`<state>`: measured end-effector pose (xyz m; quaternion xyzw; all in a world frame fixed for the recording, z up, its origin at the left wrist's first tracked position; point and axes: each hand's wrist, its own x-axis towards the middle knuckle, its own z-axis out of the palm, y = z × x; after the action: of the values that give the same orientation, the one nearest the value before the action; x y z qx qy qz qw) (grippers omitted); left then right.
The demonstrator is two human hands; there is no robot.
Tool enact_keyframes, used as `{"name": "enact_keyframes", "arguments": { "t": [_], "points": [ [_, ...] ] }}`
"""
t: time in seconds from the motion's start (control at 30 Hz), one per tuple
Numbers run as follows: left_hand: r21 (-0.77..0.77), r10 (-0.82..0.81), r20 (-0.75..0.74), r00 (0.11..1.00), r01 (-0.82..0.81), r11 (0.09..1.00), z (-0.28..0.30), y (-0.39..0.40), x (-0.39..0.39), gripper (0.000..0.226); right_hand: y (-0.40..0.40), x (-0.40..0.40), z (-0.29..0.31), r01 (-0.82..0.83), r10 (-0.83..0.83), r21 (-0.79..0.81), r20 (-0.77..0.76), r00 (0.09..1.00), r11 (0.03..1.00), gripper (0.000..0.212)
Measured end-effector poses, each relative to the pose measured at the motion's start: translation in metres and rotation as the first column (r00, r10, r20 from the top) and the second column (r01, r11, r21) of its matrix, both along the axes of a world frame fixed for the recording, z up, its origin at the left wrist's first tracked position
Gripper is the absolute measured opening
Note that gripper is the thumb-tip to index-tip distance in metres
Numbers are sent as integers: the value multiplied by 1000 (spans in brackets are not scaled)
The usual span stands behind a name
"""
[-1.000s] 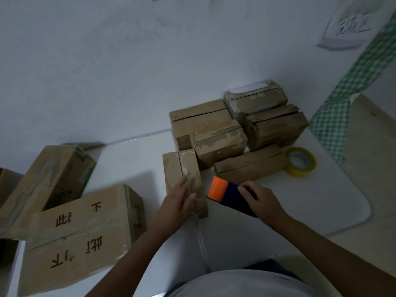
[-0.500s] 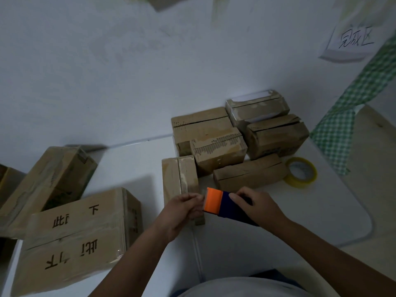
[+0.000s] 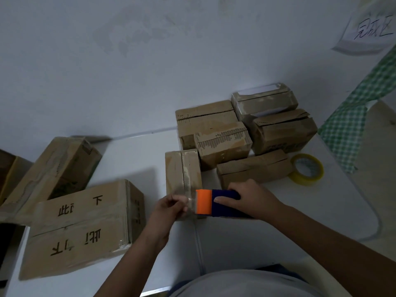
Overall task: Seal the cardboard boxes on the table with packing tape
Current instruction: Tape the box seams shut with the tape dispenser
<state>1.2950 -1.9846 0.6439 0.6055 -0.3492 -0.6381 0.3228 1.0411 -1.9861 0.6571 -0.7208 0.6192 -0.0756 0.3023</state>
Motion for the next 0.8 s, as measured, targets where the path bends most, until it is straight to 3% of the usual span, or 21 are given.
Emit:
{"name": "enact_keyframes", "arguments": {
  "t": [0.1,0.2,0.4,0.8],
  "points": [
    [-32,211,135,968,-209,977,-4,0,40,11,-5,-18,-4,-66,70,28,-135,988,997,71],
    [3,188,251,950,-195,981,-13,11,61,15,-9,-31,-9,-81,90,55,-176,980,995,59],
    [-17,266,315,911,-275,961,-31,27,52,19,-14,-23,-16,-102,111,56,-197,974,993,73],
    [-54,350,367,862,-356,933,-47,20,42,17,-21,-19,-19,-80,96,71,-264,960,994,68]
  ]
}}
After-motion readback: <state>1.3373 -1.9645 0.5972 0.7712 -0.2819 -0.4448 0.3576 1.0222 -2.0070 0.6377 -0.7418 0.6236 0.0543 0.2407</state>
